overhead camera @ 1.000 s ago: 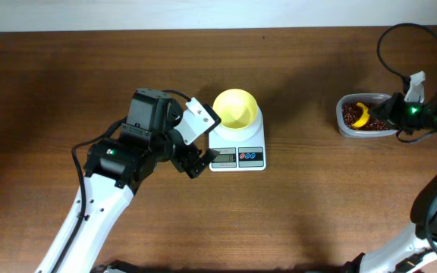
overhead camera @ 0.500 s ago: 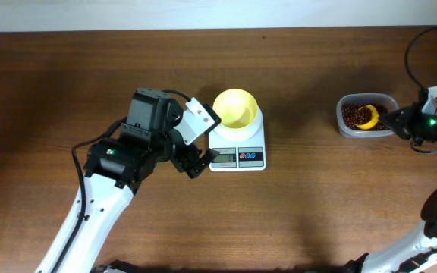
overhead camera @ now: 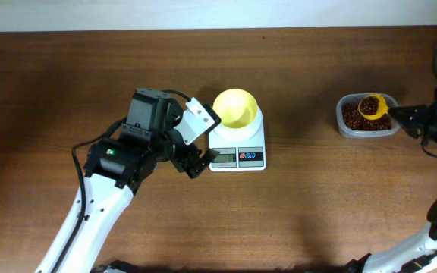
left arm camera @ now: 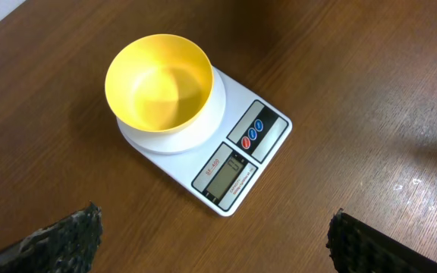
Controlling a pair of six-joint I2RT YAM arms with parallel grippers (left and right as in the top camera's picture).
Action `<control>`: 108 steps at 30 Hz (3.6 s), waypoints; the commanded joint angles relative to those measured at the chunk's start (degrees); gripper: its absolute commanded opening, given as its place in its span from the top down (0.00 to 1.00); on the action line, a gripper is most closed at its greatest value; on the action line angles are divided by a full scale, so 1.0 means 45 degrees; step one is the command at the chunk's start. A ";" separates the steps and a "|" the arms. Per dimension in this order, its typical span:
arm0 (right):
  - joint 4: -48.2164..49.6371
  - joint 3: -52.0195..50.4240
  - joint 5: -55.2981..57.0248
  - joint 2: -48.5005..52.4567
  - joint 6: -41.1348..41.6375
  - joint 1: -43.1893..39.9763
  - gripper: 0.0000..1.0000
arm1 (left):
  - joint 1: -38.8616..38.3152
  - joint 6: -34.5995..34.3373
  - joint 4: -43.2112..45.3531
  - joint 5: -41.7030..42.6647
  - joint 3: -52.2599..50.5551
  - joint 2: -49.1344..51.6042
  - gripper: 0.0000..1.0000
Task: Scoop item into bowl and weigh 50g on scale
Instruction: 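Lower the scoop with the right gripper into the red beans, then lift the filled scoop and carry it with the right gripper to the bowl, then tip the scoop with the right gripper to pour beans into the yellow bowl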
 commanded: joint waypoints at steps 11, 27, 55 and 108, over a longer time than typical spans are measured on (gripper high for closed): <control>-0.0763 -0.0063 -0.2720 0.0185 -0.0287 -0.0160 0.96 | 0.0078 -0.0155 0.0024 0.0000 -0.0131 -0.0053 0.01; 0.1535 -0.0063 -0.2705 0.0185 0.1384 0.5523 0.96 | 0.0078 -0.0155 0.0024 0.0000 -0.0131 -0.0053 0.01; 0.5168 -0.0063 0.1321 0.0185 0.3332 0.9967 0.96 | 0.0078 -0.0155 0.0019 0.0000 -0.0131 -0.0053 0.01; 0.6008 -0.0063 0.1778 0.0185 -1.4309 1.0802 0.96 | 0.0078 -0.0155 0.0024 0.0000 -0.0131 -0.0053 0.01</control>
